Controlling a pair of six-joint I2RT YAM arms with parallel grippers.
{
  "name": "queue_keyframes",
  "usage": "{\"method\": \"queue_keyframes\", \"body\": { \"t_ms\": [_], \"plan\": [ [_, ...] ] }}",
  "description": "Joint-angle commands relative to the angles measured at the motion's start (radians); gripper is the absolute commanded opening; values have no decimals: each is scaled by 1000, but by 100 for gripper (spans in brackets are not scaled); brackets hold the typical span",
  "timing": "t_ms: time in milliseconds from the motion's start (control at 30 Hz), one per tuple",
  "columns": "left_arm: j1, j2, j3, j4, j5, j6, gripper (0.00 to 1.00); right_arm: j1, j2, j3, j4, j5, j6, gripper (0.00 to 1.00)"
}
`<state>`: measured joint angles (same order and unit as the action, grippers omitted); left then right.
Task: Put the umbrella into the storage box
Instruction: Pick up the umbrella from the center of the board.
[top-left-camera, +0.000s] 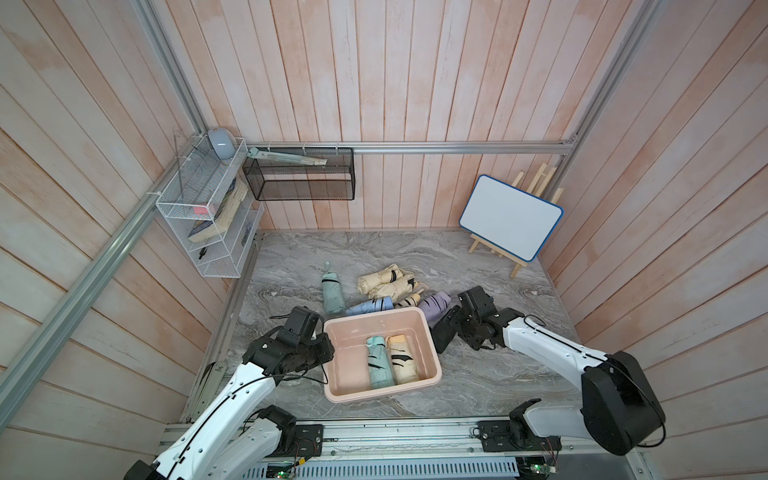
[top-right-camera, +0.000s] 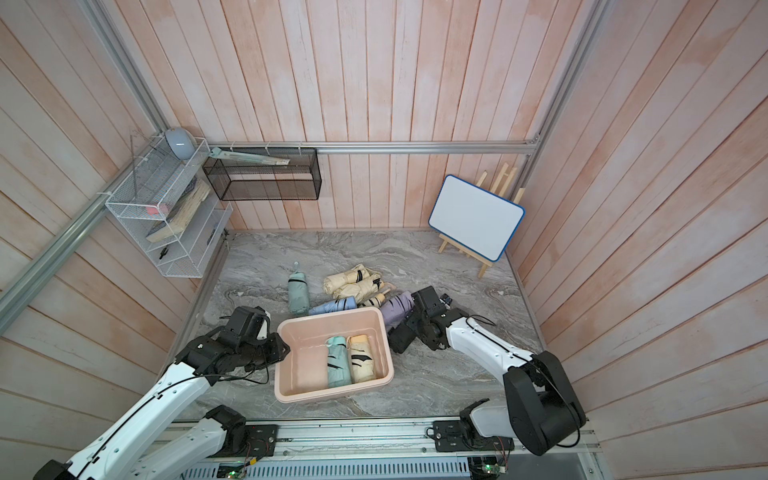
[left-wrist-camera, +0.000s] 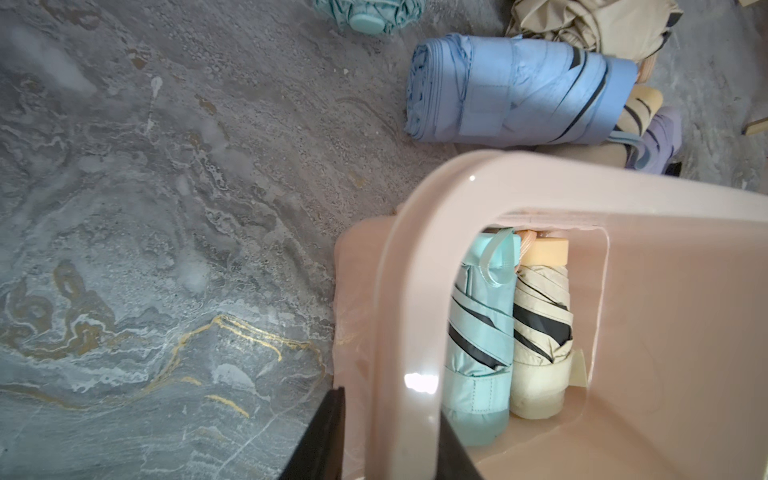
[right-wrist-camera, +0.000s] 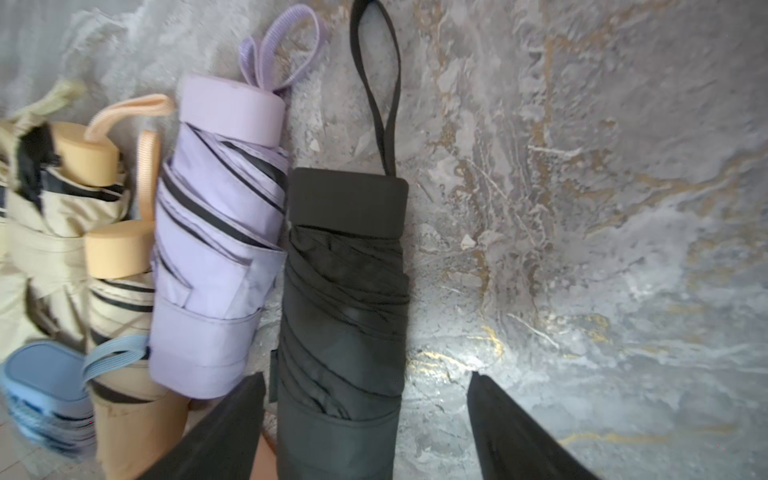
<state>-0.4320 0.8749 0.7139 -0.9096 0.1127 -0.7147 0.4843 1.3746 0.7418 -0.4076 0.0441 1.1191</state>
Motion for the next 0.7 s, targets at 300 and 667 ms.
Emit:
{"method": "queue_keyframes", "body": {
  "t_ms": [300, 667],
  "plan": [
    [9, 5, 21, -38, -41, 26, 31, 20, 157, 111, -5, -3, -15, 81],
    [13, 2, 17, -26, -41, 27, 31, 39, 297, 229, -125, 48, -10, 74]
  ]
}}
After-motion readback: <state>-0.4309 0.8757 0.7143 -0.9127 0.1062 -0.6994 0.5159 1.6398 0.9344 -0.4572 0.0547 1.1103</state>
